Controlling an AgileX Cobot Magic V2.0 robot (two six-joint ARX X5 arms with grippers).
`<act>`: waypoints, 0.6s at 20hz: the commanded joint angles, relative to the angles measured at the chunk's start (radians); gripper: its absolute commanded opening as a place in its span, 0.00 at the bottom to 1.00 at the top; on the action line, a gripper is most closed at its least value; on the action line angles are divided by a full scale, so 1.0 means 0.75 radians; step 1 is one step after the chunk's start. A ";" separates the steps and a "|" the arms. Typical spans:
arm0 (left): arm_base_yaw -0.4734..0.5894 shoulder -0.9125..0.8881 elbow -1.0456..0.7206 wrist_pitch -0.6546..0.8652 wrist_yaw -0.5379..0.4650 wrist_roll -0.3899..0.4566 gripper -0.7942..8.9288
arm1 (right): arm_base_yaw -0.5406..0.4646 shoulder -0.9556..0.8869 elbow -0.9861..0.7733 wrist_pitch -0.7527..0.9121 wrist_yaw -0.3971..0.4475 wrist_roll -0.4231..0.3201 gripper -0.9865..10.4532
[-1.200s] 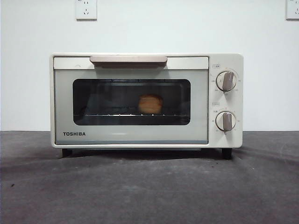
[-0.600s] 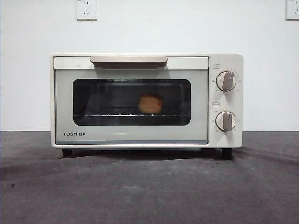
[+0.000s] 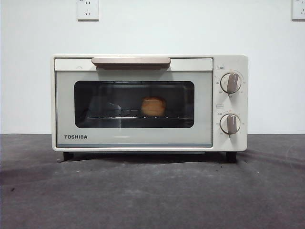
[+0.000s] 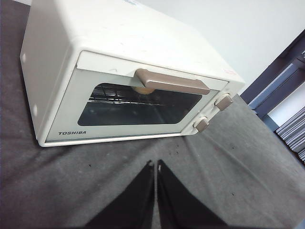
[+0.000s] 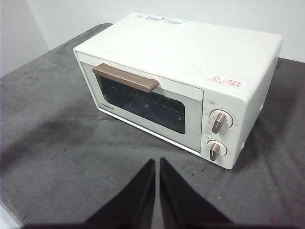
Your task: The left arm flap open the oven, the right arm pick bread and place it into oven, the left arm flap close the oven
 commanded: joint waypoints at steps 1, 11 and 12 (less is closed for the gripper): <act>-0.001 0.002 0.015 0.013 -0.002 0.022 0.10 | 0.010 0.002 0.022 0.028 0.006 -0.011 0.10; -0.001 -0.041 0.012 0.016 -0.002 0.022 0.10 | 0.010 0.002 0.022 0.028 0.006 -0.011 0.10; -0.001 -0.055 0.006 0.016 -0.002 0.022 0.10 | 0.010 0.002 0.023 0.028 0.006 -0.011 0.10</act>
